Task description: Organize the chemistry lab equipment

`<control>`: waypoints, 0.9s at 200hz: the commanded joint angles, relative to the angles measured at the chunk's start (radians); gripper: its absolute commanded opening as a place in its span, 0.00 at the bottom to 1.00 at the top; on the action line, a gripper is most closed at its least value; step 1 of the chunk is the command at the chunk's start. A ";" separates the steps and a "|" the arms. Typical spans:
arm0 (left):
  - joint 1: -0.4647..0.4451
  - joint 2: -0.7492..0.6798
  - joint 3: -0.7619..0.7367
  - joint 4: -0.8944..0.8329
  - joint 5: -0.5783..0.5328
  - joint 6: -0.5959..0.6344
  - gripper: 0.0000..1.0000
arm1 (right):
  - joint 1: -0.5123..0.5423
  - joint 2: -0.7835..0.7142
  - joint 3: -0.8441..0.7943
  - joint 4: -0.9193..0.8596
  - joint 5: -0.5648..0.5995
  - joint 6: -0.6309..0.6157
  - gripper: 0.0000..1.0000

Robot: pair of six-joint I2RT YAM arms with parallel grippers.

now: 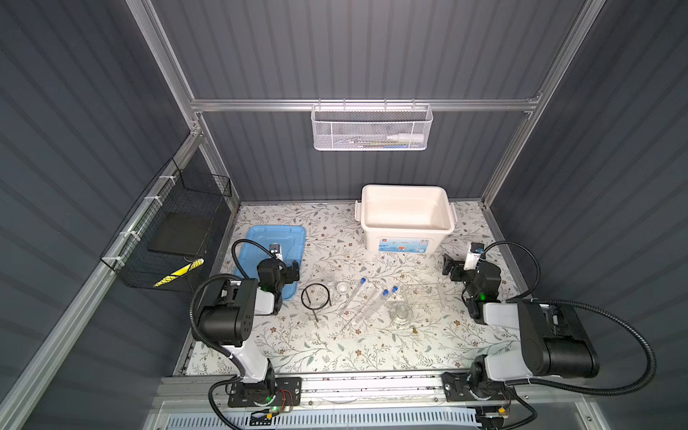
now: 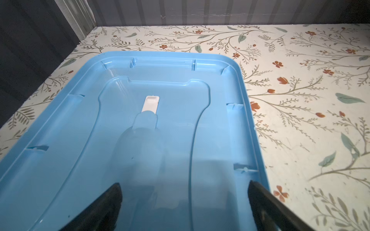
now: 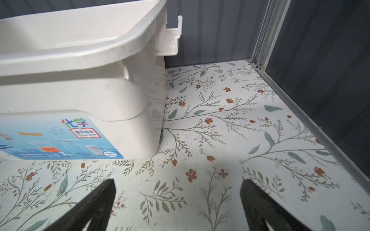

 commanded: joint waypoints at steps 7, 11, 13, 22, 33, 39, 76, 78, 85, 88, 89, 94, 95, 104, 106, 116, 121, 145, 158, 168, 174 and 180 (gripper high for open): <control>0.005 0.000 0.009 0.034 -0.003 0.020 1.00 | -0.001 0.004 0.017 0.019 0.011 0.002 0.99; 0.005 0.000 0.010 0.034 -0.003 0.020 1.00 | -0.001 0.004 0.016 0.019 0.011 0.003 0.99; 0.005 0.000 0.008 0.034 -0.003 0.020 1.00 | -0.002 0.004 0.016 0.019 0.011 0.003 0.99; 0.005 0.000 0.009 0.033 -0.003 0.020 1.00 | -0.001 0.004 0.018 0.016 0.009 0.003 0.99; 0.005 0.001 0.012 0.030 -0.001 0.020 1.00 | -0.005 0.005 0.021 0.011 0.000 0.004 0.99; 0.005 0.002 0.013 0.030 -0.001 0.020 1.00 | -0.004 0.004 0.020 0.011 -0.001 0.004 0.99; 0.005 0.002 0.013 0.032 -0.002 0.021 1.00 | -0.005 0.004 0.018 0.016 0.000 0.004 0.99; 0.005 0.002 0.013 0.032 -0.002 0.020 1.00 | -0.005 0.004 0.018 0.016 -0.001 0.004 0.99; 0.005 0.002 0.013 0.032 -0.002 0.020 1.00 | -0.005 0.004 0.018 0.016 -0.002 0.004 0.99; 0.005 0.002 0.013 0.032 -0.002 0.019 1.00 | -0.005 0.005 0.018 0.016 -0.001 0.004 0.99; 0.005 0.002 0.014 0.031 -0.001 0.019 1.00 | -0.005 0.004 0.018 0.016 -0.001 0.004 0.99; 0.005 0.002 0.014 0.031 -0.002 0.020 1.00 | -0.006 0.004 0.018 0.015 -0.002 0.004 0.99; 0.005 0.002 0.013 0.032 -0.001 0.020 1.00 | -0.006 0.004 0.018 0.015 -0.002 0.004 0.99; 0.005 0.002 0.013 0.031 -0.002 0.020 1.00 | -0.007 0.004 0.018 0.014 -0.002 0.004 0.99; 0.005 0.002 0.013 0.030 -0.002 0.020 1.00 | -0.006 0.004 0.018 0.015 -0.002 0.004 0.99; 0.005 0.002 0.013 0.032 -0.003 0.020 1.00 | -0.006 0.003 0.018 0.014 -0.002 0.004 0.99; 0.005 0.002 0.012 0.031 -0.002 0.020 1.00 | -0.007 0.004 0.018 0.015 -0.003 0.004 0.99; 0.005 0.000 0.011 0.031 -0.001 0.020 1.00 | -0.006 0.004 0.018 0.016 -0.003 0.004 0.99; 0.005 0.000 0.010 0.032 0.000 0.020 1.00 | -0.007 0.004 0.017 0.016 -0.002 0.004 0.99; 0.005 0.000 0.010 0.032 -0.001 0.020 1.00 | -0.006 0.003 0.017 0.016 -0.001 0.004 0.99; 0.005 0.000 0.011 0.032 0.000 0.021 1.00 | -0.006 0.004 0.017 0.016 -0.002 0.004 0.99; 0.005 0.000 0.011 0.032 0.000 0.020 1.00 | -0.007 0.004 0.017 0.016 -0.002 0.004 0.99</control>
